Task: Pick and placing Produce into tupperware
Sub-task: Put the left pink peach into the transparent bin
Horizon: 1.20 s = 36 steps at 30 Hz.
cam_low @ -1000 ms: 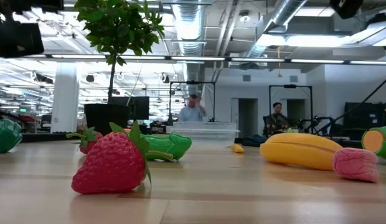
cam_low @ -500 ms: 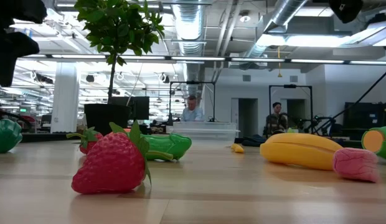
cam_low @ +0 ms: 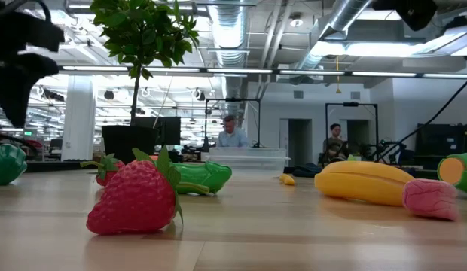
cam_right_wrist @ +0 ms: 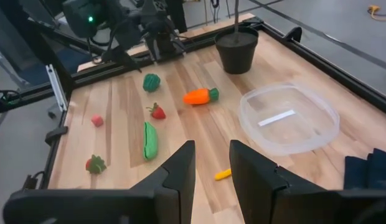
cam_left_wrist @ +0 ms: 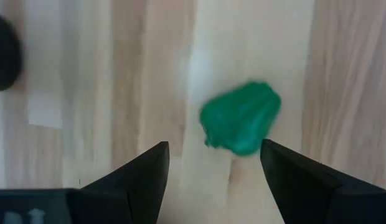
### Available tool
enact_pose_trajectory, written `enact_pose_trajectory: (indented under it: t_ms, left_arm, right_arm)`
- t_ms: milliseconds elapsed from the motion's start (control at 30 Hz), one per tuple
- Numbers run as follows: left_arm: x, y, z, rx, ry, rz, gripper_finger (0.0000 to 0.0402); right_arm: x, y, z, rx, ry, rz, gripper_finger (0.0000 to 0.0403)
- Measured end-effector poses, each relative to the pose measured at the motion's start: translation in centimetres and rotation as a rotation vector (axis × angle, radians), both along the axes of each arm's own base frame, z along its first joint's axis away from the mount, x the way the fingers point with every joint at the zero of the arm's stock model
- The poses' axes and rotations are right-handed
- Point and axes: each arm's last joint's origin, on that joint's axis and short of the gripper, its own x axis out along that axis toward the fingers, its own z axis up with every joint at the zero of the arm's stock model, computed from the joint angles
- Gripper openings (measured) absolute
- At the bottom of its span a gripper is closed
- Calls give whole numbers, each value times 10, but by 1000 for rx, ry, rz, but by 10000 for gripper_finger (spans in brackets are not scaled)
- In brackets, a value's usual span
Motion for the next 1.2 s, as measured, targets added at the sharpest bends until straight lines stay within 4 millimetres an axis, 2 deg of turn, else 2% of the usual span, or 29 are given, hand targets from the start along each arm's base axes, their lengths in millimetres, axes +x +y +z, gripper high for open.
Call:
enact_pose_trajectory:
  t_ms: [133,267,367,533,633,800,933,1200]
  left_arm:
    - [2,-3,-4,-37,48,-18,242]
    - [9,-9,1,-102,12,-41,242]
    - [17,-18,8,-192,-54,-56,242]
    - [31,-47,20,-423,-262,-141,242]
    - [32,-60,22,-454,-348,-167,242]
    - [32,-71,14,-418,-388,-112,242]
    - [41,-89,1,-455,-427,-141,242]
    - [52,-112,-24,-434,-351,-178,242]
  right_arm:
    - [0,0,0,24,-3,-12,93]
    - [1,0,0,28,-8,-12,93]
    - [1,0,1,34,-16,-12,93]
    - [1,0,1,35,-18,-11,93]
    - [1,0,1,34,-17,-11,93]
    - [0,-1,-1,18,7,-10,93]
    - [-1,-1,-2,8,23,-10,93]
    - [-2,-1,-4,-4,39,-9,93]
